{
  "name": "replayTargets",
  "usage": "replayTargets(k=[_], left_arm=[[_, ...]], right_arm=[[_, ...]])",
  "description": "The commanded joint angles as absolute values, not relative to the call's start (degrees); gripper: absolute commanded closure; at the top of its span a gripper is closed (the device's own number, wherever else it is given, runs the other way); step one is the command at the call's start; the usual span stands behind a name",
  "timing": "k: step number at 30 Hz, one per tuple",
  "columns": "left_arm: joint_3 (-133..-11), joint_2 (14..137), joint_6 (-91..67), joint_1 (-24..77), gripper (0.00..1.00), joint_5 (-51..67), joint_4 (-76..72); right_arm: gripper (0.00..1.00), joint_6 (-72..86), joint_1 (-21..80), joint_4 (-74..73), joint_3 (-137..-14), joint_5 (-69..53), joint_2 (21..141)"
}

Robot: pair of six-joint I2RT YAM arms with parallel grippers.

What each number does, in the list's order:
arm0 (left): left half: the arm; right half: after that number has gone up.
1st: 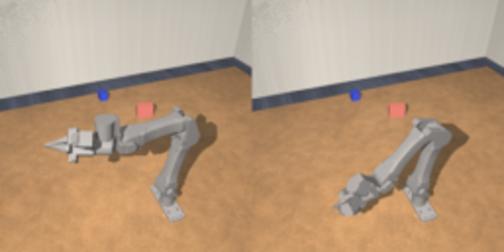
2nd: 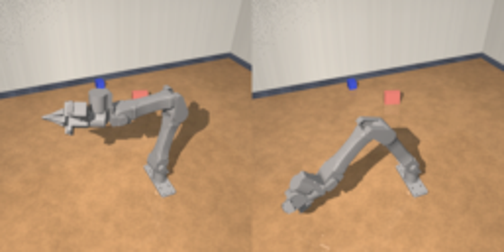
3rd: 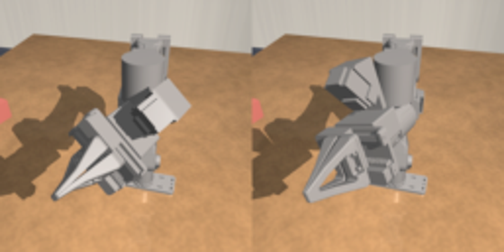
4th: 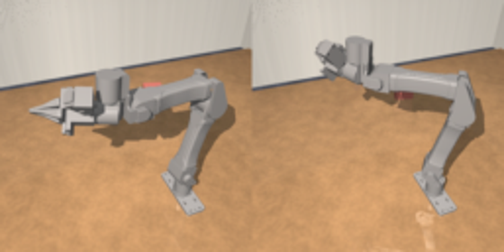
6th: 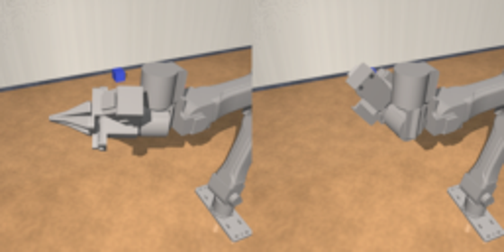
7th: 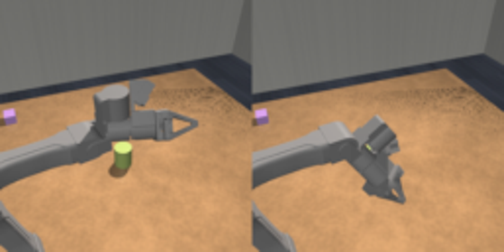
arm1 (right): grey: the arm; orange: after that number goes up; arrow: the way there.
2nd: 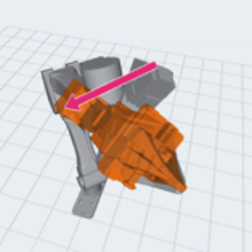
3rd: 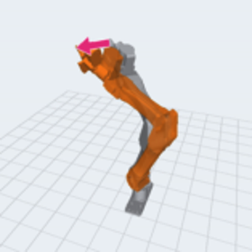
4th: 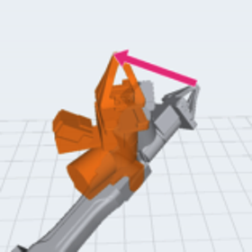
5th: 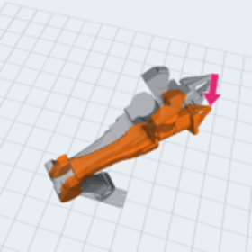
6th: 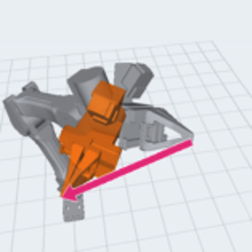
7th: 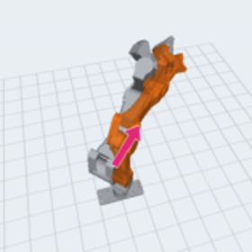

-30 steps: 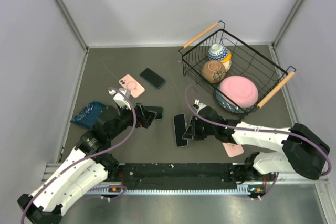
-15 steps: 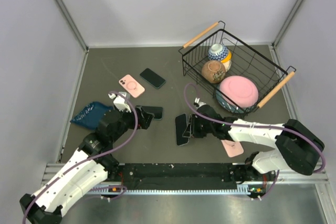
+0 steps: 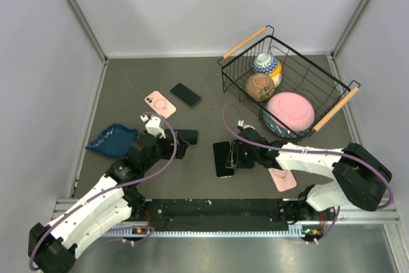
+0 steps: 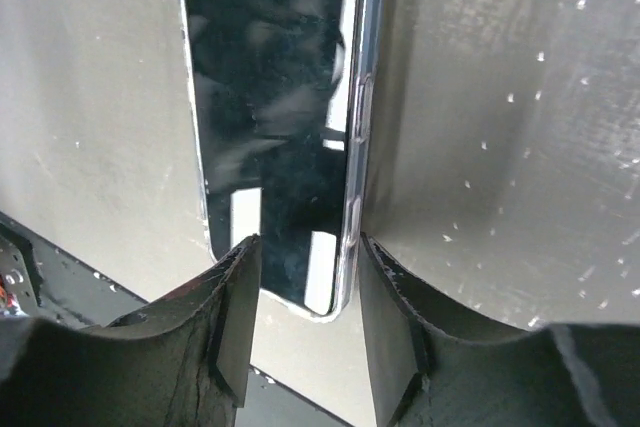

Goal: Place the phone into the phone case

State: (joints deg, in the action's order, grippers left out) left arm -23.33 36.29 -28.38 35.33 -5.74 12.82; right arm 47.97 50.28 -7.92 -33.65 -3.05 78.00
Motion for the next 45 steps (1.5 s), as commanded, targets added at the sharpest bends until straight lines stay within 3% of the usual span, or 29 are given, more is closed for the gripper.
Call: replayTargets(k=[1, 5, 11, 26, 30, 35, 41, 45], left_arm=[[-24.3, 35.9, -27.3, 35.2, 0.12, -7.2, 8.7], [-25.6, 35.1, -27.4, 35.2, 0.12, -6.5, 9.1], [-25.5, 35.0, -28.8, 35.2, 0.11, -5.1, 9.6], [-28.5, 37.7, -38.1, 35.1, 0.1, -17.1, 15.5], [-31.4, 43.1, -43.4, 33.9, 0.04, -23.2, 21.6], [-34.7, 49.6, -47.2, 26.7, 0.03, -21.9, 22.4], [-40.2, 62.9, -50.7, 16.2, 0.1, -18.2, 21.8], [-48.8, 72.6, -47.6, 15.6, 0.12, -21.1, 22.8]], right_arm=[[0.56, 45.4, 49.7, -13.3, -38.6, -0.6, 74.7], [0.55, 44.4, 49.7, -16.3, -39.7, -0.3, 72.8], [0.77, 44.9, 50.2, -13.5, -39.4, -2.3, 72.0], [0.8, 48.6, 52.4, -6.1, -33.7, -2.3, 77.0], [0.8, 48.9, 52.5, -6.2, -32.7, -1.1, 77.6], [0.83, 48.6, 52.5, -7.6, -32.2, 1.0, 78.0], [0.85, 49.4, 52.8, -7.6, -29.4, 4.5, 77.1], [0.83, 48.8, 53.5, -7.1, -28.9, 4.5, 75.4]])
